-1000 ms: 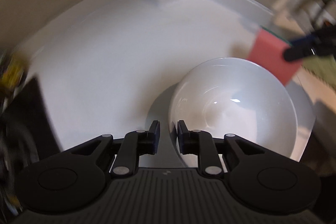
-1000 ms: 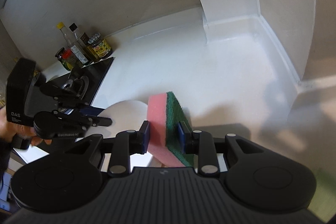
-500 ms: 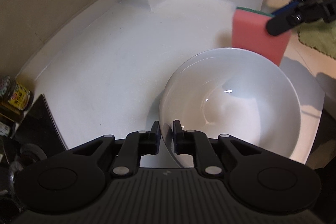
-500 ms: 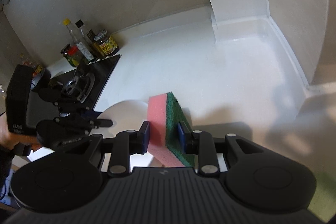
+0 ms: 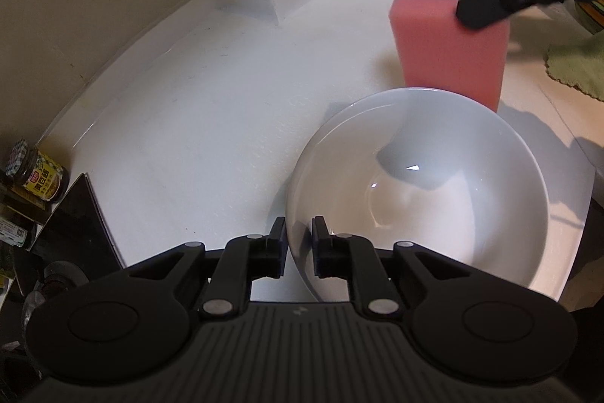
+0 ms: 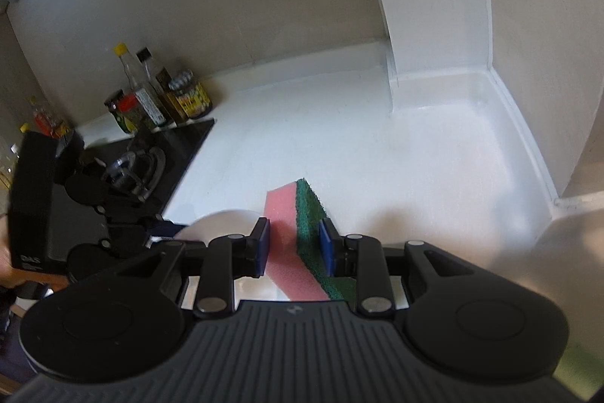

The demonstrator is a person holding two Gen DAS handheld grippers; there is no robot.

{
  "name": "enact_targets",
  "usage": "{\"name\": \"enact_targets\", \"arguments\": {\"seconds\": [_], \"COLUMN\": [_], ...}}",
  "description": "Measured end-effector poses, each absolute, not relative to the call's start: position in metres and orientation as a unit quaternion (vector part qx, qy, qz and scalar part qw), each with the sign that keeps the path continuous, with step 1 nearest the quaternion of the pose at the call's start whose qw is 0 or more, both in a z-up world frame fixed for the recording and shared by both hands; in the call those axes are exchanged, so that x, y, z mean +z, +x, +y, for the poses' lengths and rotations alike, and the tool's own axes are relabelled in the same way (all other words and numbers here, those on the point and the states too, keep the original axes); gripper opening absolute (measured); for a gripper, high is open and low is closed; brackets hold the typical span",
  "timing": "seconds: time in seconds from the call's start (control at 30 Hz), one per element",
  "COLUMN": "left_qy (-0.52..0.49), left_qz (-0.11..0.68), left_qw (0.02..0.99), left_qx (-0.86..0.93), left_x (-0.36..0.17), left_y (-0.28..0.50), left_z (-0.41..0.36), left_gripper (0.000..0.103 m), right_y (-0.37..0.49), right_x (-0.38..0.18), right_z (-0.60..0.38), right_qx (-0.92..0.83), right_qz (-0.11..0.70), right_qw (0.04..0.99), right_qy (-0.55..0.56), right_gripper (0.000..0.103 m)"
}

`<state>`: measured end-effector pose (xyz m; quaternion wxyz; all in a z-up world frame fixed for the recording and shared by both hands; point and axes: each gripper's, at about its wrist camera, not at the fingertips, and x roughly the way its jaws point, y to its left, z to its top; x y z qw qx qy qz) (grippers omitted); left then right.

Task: Clean bowl
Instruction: 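Hold the bowl rim with the left gripper while the right gripper keeps scrubbing the outer wall, then tilt the bowl with the left gripper while the right gripper moves the sponge inside it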

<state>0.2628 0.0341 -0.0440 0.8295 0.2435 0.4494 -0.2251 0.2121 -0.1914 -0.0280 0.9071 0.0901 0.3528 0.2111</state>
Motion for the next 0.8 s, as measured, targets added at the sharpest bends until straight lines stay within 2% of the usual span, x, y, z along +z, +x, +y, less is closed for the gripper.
{"name": "enact_targets", "arguments": {"seconds": [0.17,0.23,0.47,0.67,0.8], "left_qy": [0.168,0.127,0.082,0.065,0.075], "left_qz": [0.461,0.467,0.476,0.479,0.479], "left_qw": [0.842,0.844,0.844,0.842,0.841], "left_qx": [-0.225,-0.230,-0.235,-0.240,-0.242], "left_x": [-0.038,-0.036,-0.039,-0.042,-0.044], "left_y": [0.267,0.269,0.268,0.269,0.270], "left_z": [0.053,0.064,0.083,0.089,0.086], "left_gripper": [0.014,0.014,0.013,0.015,0.015], "right_y": [0.179,0.167,0.154,0.141,0.136], "right_x": [0.014,0.019,-0.020,-0.053,-0.051], "right_z": [-0.180,-0.171,-0.126,-0.085,-0.080], "right_qx": [0.262,0.317,0.368,0.398,0.431], "right_qz": [0.273,0.269,0.304,0.312,0.311], "right_qw": [0.924,0.908,0.876,0.830,0.813], "right_qy": [0.058,0.043,-0.073,-0.234,-0.240], "right_gripper": [0.024,0.024,0.024,0.024,0.024]}}
